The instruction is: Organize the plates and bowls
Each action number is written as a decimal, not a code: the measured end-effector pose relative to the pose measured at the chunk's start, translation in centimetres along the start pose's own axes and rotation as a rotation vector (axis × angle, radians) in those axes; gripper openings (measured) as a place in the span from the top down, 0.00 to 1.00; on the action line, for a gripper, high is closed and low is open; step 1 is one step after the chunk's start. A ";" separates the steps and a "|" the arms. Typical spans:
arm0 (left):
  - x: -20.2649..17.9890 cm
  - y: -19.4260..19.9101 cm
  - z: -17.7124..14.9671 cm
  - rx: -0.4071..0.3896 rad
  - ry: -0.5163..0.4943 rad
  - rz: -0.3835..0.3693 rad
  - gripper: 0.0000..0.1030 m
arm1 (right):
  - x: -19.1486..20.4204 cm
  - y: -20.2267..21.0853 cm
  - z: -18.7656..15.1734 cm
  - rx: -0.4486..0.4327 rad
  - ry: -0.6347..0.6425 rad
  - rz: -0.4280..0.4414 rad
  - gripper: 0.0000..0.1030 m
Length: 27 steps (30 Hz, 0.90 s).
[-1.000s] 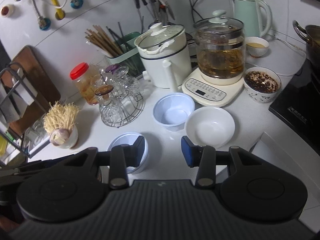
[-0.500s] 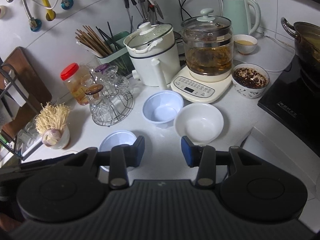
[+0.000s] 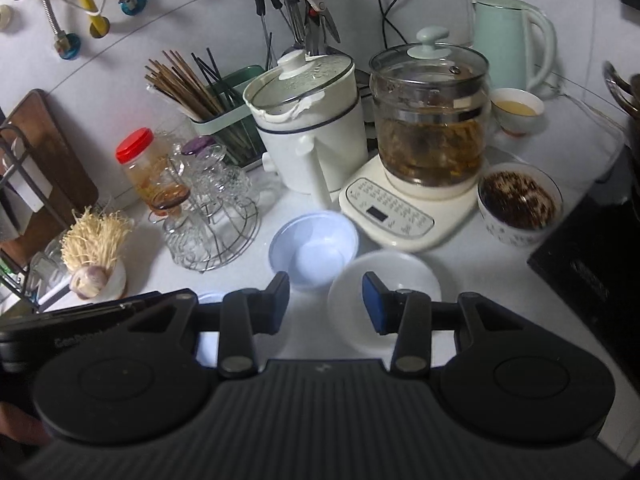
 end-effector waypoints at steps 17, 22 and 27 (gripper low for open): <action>1.5 -7.7 -0.5 0.056 0.151 0.159 0.49 | -3.2 -10.5 0.4 0.184 0.056 0.100 0.58; 1.8 -9.8 -0.6 0.076 0.173 0.178 0.49 | -3.4 -12.8 0.4 0.234 0.070 0.115 0.58; 1.7 -11.8 -0.8 0.091 0.181 0.188 0.49 | -3.6 -14.6 0.2 0.275 0.082 0.129 0.58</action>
Point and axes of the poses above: each gripper's, at about its wrist camera, not at the fingertips, and y roughly against the way its jaws point, x to its left, z to its top, the point moved 4 cm from there along -y, roughly the way its jaws point, and after that the axes turned 15 degrees about -x, right-handed, at the moved point
